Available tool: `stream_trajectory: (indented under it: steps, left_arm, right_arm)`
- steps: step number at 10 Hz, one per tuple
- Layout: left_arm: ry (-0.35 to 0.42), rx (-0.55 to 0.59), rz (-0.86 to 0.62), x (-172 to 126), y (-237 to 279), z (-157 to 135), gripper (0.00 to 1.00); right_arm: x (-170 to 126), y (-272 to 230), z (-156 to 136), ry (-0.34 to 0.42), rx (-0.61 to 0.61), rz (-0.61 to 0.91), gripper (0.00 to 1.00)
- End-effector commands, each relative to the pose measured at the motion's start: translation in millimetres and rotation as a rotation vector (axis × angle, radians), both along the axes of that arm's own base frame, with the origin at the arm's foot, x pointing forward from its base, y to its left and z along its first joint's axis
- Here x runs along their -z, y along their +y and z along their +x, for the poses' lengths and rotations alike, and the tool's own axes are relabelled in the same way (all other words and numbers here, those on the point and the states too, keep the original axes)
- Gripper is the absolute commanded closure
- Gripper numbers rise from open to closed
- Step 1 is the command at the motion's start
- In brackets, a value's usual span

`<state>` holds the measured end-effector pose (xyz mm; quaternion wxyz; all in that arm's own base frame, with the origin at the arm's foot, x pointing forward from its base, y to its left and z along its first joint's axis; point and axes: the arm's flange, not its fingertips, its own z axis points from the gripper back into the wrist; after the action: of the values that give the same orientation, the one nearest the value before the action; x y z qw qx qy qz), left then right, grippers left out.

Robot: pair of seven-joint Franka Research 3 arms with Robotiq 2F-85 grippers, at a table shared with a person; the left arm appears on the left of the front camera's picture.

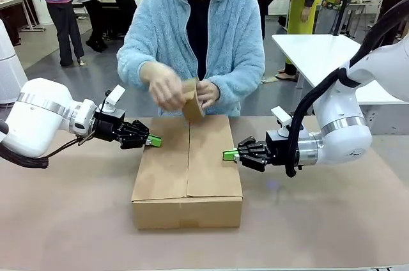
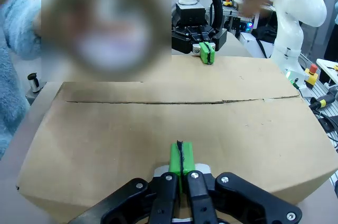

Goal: Wrap the clocks to prevent damage.
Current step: After the human seals the box with tape, release both hands from the side flaps of the Package Box.

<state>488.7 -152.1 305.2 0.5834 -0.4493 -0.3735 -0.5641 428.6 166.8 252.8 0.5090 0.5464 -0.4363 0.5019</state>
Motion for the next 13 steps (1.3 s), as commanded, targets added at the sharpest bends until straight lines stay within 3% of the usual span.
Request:
stream_trajectory:
  steps: [1, 13]
  left_arm:
    - [0.000, -0.004, -0.003, 3.1, -1.6, 0.2, 1.00]
    - [0.000, -0.004, -0.003, 3.1, -1.6, 0.2, 1.00]
  right_arm:
    - [1.5, 0.3, 0.0, 0.001, 0.003, -0.006, 0.99]
    - [1.5, 0.3, 0.0, 0.001, 0.003, -0.006, 0.99]
